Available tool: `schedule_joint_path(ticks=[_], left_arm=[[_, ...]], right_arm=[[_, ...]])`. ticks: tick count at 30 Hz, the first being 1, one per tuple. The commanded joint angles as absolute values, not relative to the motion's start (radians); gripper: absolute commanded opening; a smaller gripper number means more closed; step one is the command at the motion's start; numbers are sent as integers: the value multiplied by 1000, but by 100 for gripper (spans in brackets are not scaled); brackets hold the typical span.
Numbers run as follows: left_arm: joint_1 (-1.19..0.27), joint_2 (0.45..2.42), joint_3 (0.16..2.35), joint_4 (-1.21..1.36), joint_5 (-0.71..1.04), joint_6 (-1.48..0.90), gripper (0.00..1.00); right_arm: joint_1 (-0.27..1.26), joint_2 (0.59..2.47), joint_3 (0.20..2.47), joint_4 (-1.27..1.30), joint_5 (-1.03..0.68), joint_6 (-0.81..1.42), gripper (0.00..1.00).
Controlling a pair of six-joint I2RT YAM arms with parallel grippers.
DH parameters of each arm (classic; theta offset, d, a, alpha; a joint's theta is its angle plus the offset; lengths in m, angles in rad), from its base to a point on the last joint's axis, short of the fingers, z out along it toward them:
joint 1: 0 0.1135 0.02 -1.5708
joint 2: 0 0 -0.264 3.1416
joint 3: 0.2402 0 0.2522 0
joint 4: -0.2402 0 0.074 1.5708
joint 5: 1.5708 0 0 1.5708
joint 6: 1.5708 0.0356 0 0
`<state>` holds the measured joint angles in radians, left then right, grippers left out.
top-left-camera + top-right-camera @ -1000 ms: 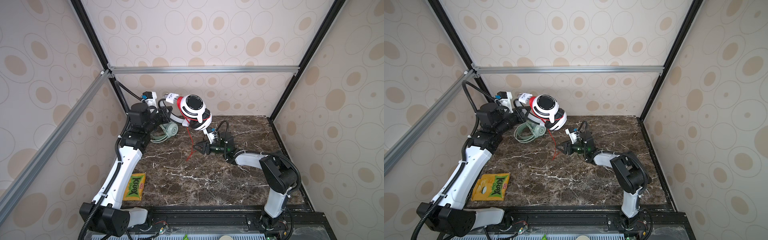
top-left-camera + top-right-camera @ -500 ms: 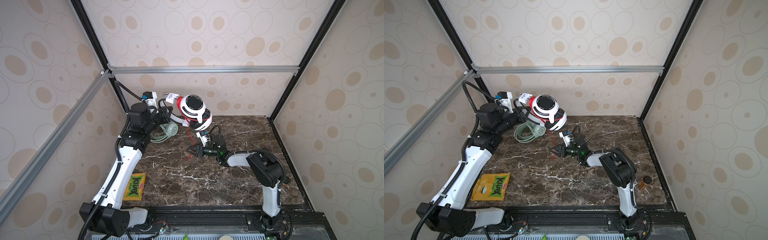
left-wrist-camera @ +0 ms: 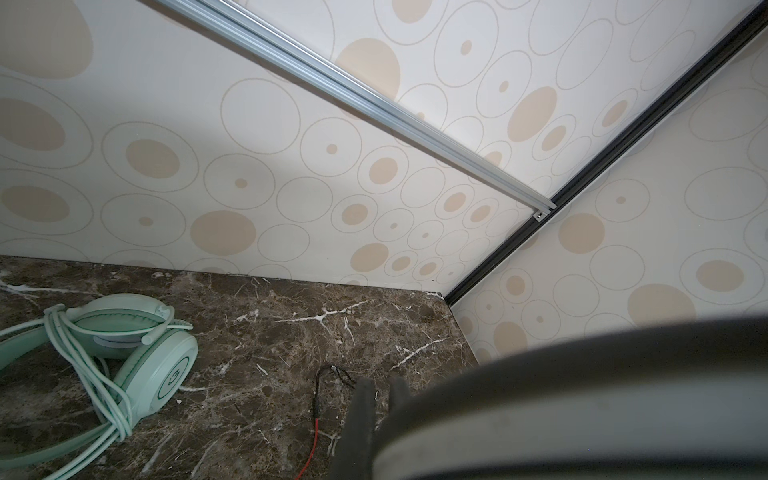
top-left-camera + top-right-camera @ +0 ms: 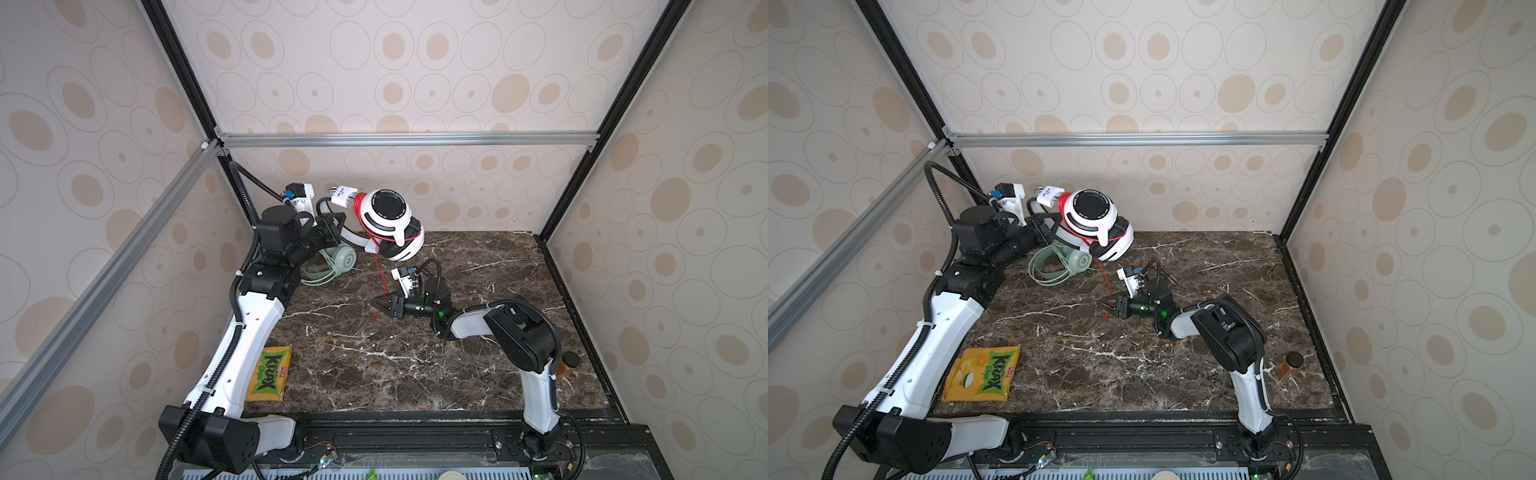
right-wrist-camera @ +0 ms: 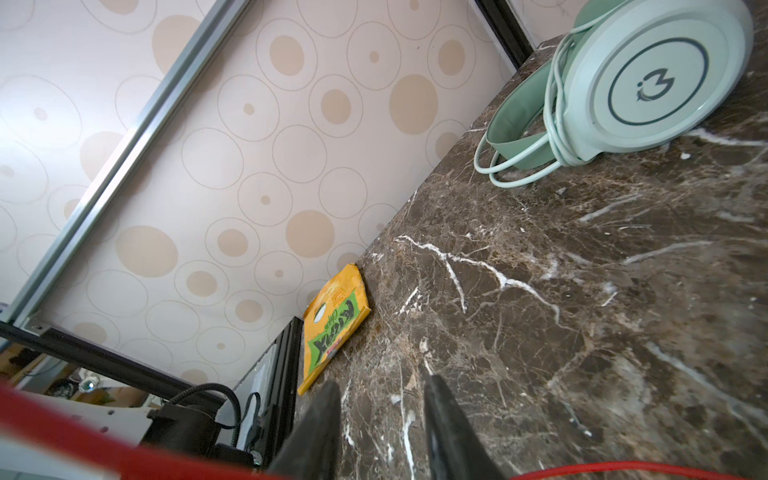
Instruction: Wrap the headphones
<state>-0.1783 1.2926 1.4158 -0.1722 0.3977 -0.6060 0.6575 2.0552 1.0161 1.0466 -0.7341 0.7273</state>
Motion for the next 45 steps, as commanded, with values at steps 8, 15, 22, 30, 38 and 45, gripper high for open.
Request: schedule_joint_path(ticks=[8,15,22,30,38,45], left_arm=[[-170,1291,1472,-151,326,-632,0],[-160,1334,1501,-242,178,-643,0],[-151,1399,1533,-319,80,-653,0],[-151,1458,1548,-362,8,-663,0],[-152,1518,1576,-405,-6,-675,0],[-176,1547,1595,-434,-44,-669,0]], right_arm=[[666,1897,844,943,-764,641,10],[714,1614,814,312,-622,351,3],[795,1399,823,-80,-390,180,0],[857,1247,829,-275,-241,100,0],[897,1203,881,-393,-202,59,0],[917,1209,980,-491,-154,20,0]])
